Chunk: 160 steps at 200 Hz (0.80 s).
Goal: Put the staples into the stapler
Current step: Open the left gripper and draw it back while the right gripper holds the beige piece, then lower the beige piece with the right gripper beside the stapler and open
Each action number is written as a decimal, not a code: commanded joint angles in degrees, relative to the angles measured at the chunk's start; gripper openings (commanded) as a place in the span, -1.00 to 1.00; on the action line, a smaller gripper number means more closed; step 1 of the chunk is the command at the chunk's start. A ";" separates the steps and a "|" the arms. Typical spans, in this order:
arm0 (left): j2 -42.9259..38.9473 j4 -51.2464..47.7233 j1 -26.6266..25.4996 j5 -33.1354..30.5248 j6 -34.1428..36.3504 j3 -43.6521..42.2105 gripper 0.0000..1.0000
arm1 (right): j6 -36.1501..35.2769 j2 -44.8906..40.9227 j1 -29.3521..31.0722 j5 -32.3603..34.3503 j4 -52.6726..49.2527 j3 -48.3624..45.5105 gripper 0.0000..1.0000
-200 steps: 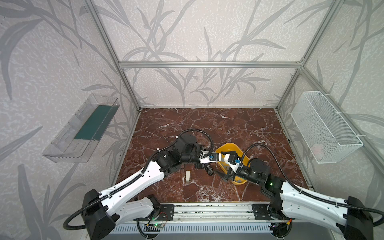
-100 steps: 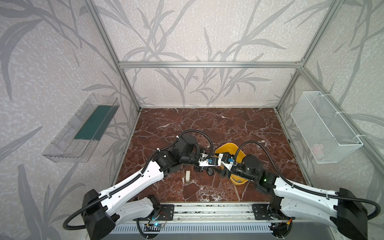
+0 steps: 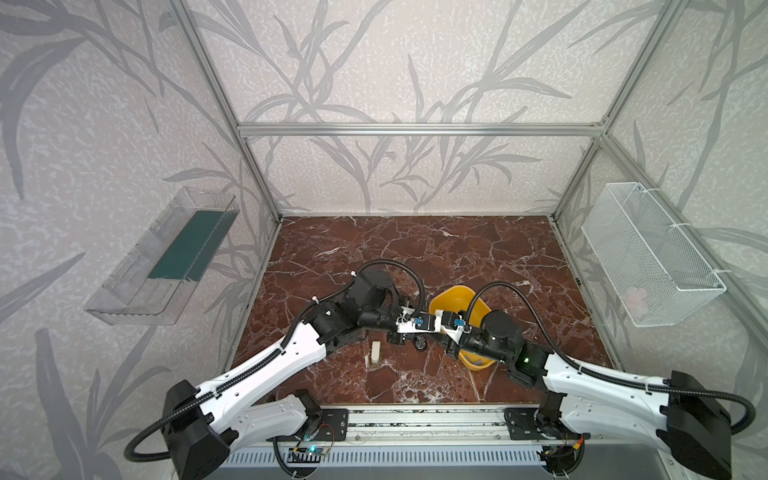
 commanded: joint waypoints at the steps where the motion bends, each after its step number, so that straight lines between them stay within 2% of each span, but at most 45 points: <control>1: -2.76 7.77 0.09 -3.73 -0.66 -2.97 -0.19 | 8.10 -3.28 0.13 1.64 1.48 0.74 -0.87; 14: -3.97 10.58 0.54 -6.10 -1.26 -4.65 -0.06 | 10.26 -4.62 0.56 3.25 -0.52 0.35 -0.92; 39: -5.83 12.84 2.52 -9.63 -1.59 -5.69 0.05 | 13.32 -6.58 3.69 9.85 -3.16 -1.21 -0.97; 77: -7.63 23.21 8.79 -18.14 -3.27 -9.82 0.15 | 16.60 -3.54 15.02 25.49 -6.85 0.78 -1.00; 87: -8.07 25.60 11.90 -19.97 -5.26 -10.39 0.16 | 21.68 -1.26 17.60 32.24 -11.17 3.11 -1.00; 101: -8.24 29.71 15.93 -21.62 -6.17 -11.71 0.17 | 31.07 2.42 20.06 38.23 -18.33 6.32 -1.00; 114: -7.91 32.52 18.20 -23.60 -5.19 -13.03 0.19 | 37.77 6.08 22.19 39.75 -21.65 8.33 -1.00; 139: -7.05 34.48 19.76 -27.78 -3.30 -13.72 0.19 | 44.51 12.95 27.03 45.30 -23.75 11.36 -1.00; 160: -6.45 33.67 19.80 -27.25 -0.22 -14.18 0.19 | 50.44 19.25 28.22 46.27 -30.50 16.88 -1.00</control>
